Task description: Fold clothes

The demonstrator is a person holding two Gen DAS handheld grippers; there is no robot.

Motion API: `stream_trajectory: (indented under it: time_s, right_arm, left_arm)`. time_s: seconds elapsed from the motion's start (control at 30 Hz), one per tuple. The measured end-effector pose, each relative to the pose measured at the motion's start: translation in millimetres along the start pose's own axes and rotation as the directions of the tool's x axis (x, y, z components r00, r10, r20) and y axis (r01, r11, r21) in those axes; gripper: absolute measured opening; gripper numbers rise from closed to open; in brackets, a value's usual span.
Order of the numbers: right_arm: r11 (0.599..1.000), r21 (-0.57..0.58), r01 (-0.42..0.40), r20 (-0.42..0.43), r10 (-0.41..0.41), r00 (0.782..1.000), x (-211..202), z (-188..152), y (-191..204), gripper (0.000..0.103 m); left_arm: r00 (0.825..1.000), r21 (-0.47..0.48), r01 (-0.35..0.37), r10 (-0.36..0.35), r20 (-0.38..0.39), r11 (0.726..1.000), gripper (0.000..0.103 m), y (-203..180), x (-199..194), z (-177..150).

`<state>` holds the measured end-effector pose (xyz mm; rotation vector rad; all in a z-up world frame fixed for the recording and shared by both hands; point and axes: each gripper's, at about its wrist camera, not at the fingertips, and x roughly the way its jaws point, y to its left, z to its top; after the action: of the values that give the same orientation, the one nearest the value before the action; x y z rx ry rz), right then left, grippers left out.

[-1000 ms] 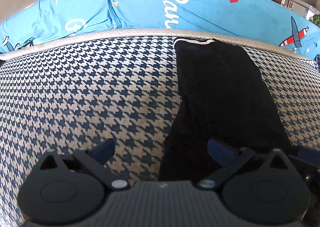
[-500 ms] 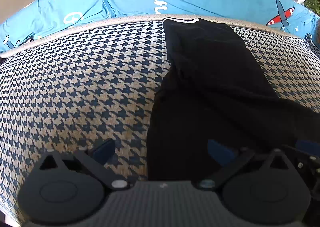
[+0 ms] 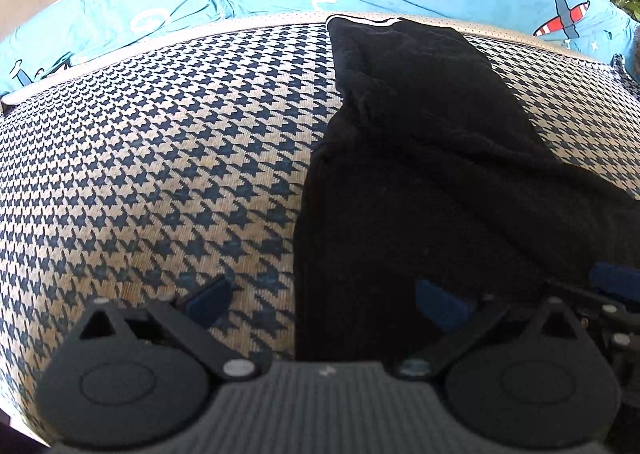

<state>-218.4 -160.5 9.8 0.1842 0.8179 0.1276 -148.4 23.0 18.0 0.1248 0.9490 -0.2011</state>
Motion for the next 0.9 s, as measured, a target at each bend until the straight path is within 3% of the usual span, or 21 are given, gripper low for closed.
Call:
stream_trajectory:
  time_s: [0.47, 0.63, 0.9]
  right_arm:
    - [1.0, -0.031, 0.005, 0.01, -0.005, 1.0, 3.6, -3.7, 4.1, 0.077]
    - [1.0, 0.011, -0.008, 0.029, 0.008, 1.0, -4.6, -4.1, -1.3, 0.076]
    - [0.996, 0.082, 0.037, 0.097, -0.045, 0.994, -40.8, -15.3, -19.5, 0.076]
  left_arm:
    - [1.0, 0.005, -0.009, 0.009, 0.005, 1.0, 0.103, -4.8, -3.8, -0.1]
    - [1.0, 0.012, -0.005, 0.005, 0.01, 1.0, 0.103, -5.7, -7.8, -2.6]
    - [1.0, 0.019, 0.023, -0.023, 0.008, 1.0, 0.103, -5.2, -17.6, -14.1]
